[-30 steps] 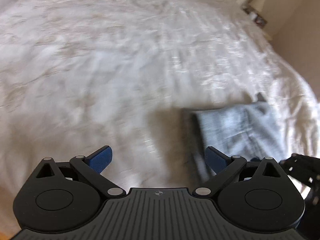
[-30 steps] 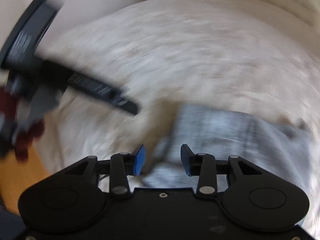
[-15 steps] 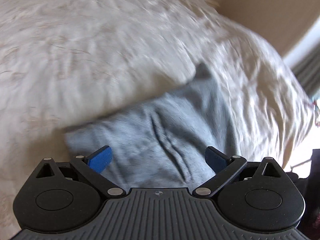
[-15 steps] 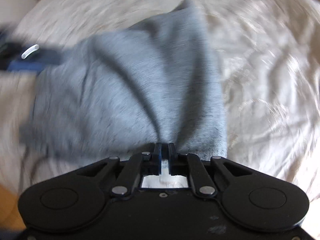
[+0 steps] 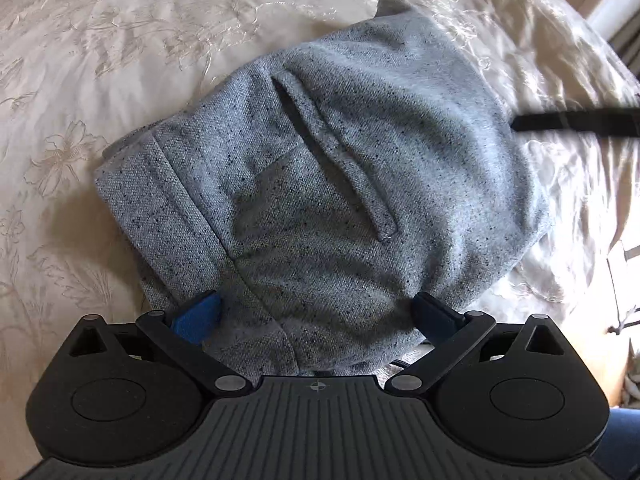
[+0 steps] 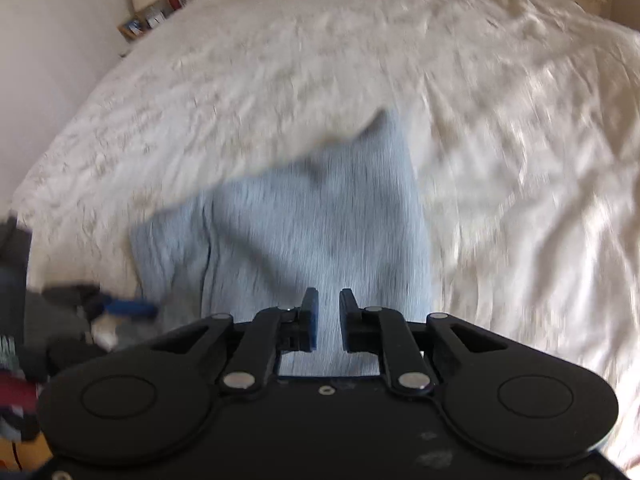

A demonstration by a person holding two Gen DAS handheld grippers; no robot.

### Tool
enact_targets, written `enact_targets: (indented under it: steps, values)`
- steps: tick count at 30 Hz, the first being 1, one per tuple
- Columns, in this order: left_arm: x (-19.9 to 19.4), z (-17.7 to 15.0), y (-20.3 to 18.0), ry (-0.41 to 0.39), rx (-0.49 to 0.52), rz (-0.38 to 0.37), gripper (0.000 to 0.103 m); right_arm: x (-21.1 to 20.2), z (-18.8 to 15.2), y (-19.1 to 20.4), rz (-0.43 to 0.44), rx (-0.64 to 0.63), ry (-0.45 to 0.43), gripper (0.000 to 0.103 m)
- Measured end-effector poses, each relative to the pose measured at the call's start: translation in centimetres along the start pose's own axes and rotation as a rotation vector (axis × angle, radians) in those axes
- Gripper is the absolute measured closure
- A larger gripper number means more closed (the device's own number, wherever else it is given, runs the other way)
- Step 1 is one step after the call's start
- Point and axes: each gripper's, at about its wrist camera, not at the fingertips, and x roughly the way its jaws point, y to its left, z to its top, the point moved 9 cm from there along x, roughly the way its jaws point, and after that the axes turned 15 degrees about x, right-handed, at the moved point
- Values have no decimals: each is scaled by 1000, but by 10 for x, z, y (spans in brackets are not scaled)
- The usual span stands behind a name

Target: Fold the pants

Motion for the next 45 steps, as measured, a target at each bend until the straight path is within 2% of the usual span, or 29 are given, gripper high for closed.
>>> enact_targets:
  steps: [5, 9, 11, 13, 16, 18, 20, 21, 25, 28, 31, 35, 39, 40, 42, 45]
  values:
    - [1, -2, -1, -12, -26, 23, 0, 44, 58, 11, 65, -25, 23, 88]
    - [1, -4, -3, -17, -22, 38, 0, 91, 94, 1, -9, -49, 46, 91]
    - [-3, -6, -4, -17, -32, 44, 0, 111, 105, -12, -49, -17, 69, 98]
    - [-4, -6, -4, -19, -42, 50, 0, 124, 113, -21, -69, 5, 89, 102]
    - [-5, -8, -5, -24, -44, 55, 0, 123, 119, -20, -72, 1, 82, 100]
    - [-7, -10, -5, -29, -39, 54, 0, 106, 117, -16, -54, -9, 51, 89]
    - [-7, -10, -5, -31, -32, 51, 0, 85, 108, -16, -37, -5, 17, 63]
    - [-6, -10, -5, -30, -32, 49, 0, 78, 103, -18, -30, 7, 12, 59]
    - [-6, -9, -3, -32, -33, 43, 0, 58, 42, -42, -75, 35, 90, 59]
    - [-9, -10, -4, -42, -18, 44, 0, 47, -5, -60, -62, 123, 150, 51]
    - [-16, -10, -4, -61, -20, 39, 0, 36, -24, -66, -63, 199, 157, 49]
    - [-40, -13, 9, -127, -160, 12, 0, 24, -18, -62, -40, 218, 115, 45]
    - [-56, -21, 42, -183, -359, 26, 0, 21, 6, -57, 26, 171, 38, 24]
    - [-55, -23, 51, -182, -399, 26, 0, 23, 12, -55, 46, 159, 32, 20]
    - [-48, -25, 66, -169, -454, 24, 0, 32, 21, -53, 70, 138, 45, 19]
    - [-26, -23, 80, -127, -476, -2, 0, 49, 30, -54, 97, 123, 100, 18]
